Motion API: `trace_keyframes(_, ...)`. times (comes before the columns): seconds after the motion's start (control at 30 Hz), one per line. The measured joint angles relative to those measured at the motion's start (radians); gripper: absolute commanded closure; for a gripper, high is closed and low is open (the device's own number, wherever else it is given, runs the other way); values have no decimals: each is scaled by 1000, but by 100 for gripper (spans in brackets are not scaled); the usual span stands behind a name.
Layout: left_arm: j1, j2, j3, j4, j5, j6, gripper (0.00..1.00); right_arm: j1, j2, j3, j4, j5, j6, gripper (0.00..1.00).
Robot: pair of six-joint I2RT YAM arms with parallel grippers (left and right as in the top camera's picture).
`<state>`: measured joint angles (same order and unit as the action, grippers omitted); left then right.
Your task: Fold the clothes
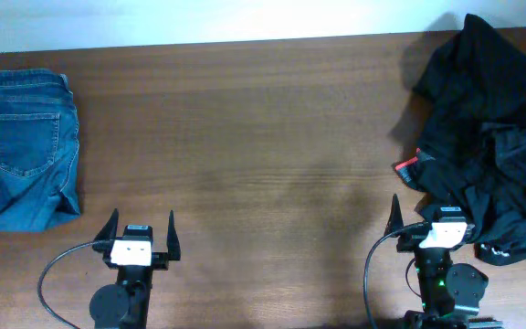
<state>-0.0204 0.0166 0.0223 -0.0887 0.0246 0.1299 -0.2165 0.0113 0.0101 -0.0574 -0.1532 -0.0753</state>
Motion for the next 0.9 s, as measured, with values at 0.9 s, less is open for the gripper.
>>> trace_keyframes(0.9,0,0,-1,3,-3,0,1,0,0,0,0,0,0,1)
